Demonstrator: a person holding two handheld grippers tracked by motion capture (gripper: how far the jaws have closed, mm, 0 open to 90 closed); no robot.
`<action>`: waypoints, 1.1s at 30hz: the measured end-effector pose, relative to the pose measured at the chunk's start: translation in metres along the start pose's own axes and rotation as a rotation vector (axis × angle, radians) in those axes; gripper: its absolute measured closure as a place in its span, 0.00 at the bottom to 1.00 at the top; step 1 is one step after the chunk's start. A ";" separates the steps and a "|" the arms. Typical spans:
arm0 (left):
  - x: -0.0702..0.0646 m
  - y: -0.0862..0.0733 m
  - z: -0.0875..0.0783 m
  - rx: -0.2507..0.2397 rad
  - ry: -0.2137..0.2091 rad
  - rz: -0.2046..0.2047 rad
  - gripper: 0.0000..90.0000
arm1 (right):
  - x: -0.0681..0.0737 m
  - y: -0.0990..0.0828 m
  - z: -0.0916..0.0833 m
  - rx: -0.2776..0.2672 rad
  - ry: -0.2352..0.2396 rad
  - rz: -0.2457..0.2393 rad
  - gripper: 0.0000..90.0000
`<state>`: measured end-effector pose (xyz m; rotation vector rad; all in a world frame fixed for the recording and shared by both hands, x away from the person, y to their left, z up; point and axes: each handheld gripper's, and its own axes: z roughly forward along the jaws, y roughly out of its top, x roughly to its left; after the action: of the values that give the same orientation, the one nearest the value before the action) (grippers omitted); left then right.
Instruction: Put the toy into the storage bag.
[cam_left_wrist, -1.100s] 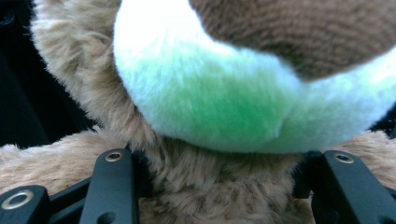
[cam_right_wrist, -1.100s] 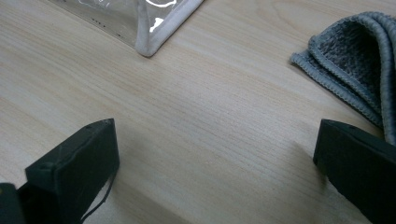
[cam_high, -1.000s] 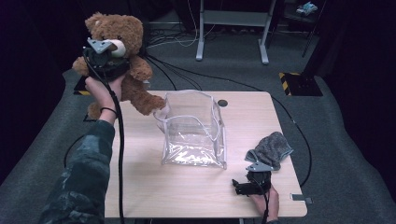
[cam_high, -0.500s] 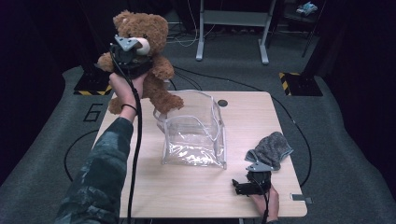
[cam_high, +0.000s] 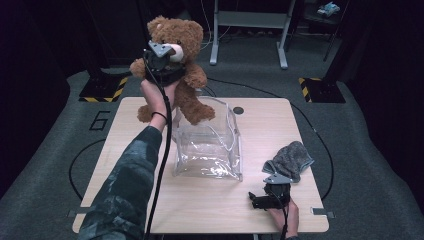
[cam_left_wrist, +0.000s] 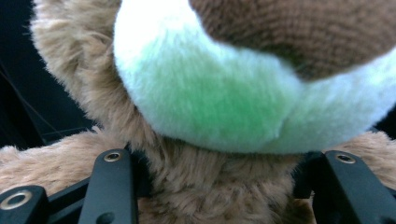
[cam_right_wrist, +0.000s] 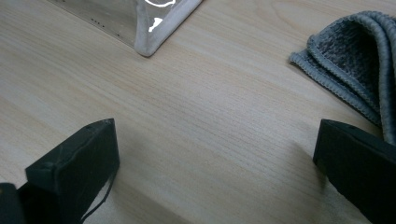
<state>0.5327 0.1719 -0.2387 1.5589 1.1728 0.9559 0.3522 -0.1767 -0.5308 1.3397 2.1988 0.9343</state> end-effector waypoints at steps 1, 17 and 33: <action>-0.001 0.000 0.001 0.002 -0.005 0.000 0.49 | 0.000 0.000 0.000 0.000 0.000 -0.002 0.00; -0.042 -0.002 0.021 -0.003 -0.080 -0.020 0.49 | 0.000 0.000 0.000 0.000 0.000 -0.002 0.00; -0.047 -0.024 0.028 0.022 -0.119 -0.070 0.48 | -0.001 0.000 0.000 -0.002 0.000 -0.006 0.00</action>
<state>0.5418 0.1227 -0.2715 1.5603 1.1499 0.7962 0.3523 -0.1772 -0.5309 1.3317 2.1997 0.9340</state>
